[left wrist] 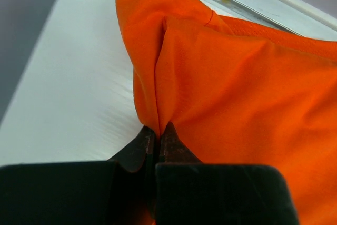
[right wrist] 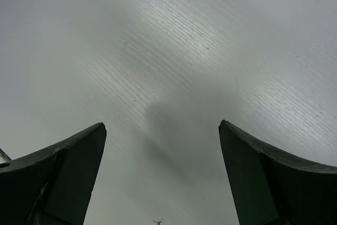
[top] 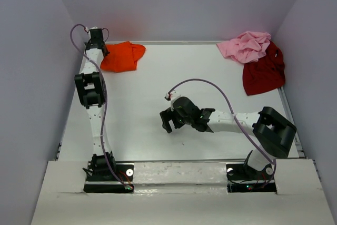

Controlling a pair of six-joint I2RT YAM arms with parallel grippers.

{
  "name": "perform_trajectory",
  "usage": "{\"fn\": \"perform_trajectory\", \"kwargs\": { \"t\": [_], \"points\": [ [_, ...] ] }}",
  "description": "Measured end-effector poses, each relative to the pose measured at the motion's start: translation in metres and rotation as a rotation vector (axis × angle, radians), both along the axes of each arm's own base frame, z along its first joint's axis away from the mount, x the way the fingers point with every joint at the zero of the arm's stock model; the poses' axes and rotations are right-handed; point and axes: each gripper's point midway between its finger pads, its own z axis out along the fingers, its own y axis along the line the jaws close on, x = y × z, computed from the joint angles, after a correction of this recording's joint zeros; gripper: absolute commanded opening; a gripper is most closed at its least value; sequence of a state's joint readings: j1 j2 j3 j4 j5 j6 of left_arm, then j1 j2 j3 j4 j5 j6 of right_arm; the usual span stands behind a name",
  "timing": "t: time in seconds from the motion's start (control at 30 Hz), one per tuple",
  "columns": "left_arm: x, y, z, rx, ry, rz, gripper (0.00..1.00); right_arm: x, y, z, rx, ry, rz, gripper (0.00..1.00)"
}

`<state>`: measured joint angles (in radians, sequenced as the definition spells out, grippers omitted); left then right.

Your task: Fold and stack the t-shirts

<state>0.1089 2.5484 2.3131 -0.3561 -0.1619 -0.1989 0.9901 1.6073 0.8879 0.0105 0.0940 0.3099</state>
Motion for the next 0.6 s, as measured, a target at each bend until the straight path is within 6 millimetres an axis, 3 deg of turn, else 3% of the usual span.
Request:
{"fn": "perform_trajectory", "kwargs": {
  "t": [0.2, 0.4, 0.47, 0.5, 0.53, 0.6],
  "points": [
    [-0.001, 0.054, 0.003, 0.053, -0.006, 0.073, 0.0, -0.004, 0.003, -0.003, 0.003, 0.012, 0.018, 0.93],
    [0.002, 0.089, 0.005, 0.059, -0.033, 0.109, 0.0, -0.007, 0.004, -0.009, -0.006, 0.026, 0.029, 0.93],
    [0.002, 0.095, 0.005, 0.043, -0.039, 0.107, 0.17, -0.008, 0.005, -0.011, -0.009, 0.031, 0.033, 0.93],
    [0.002, 0.1, 0.006, 0.037, -0.045, 0.11, 0.32, -0.008, 0.005, -0.013, -0.011, 0.035, 0.036, 0.93],
    [0.002, 0.103, 0.007, 0.029, -0.053, 0.113, 0.64, -0.009, 0.005, -0.014, -0.012, 0.038, 0.04, 0.93],
    [0.002, 0.11, 0.01, 0.02, -0.066, 0.123, 0.86, -0.01, 0.005, -0.015, -0.013, 0.043, 0.045, 0.93]
  ]
}}
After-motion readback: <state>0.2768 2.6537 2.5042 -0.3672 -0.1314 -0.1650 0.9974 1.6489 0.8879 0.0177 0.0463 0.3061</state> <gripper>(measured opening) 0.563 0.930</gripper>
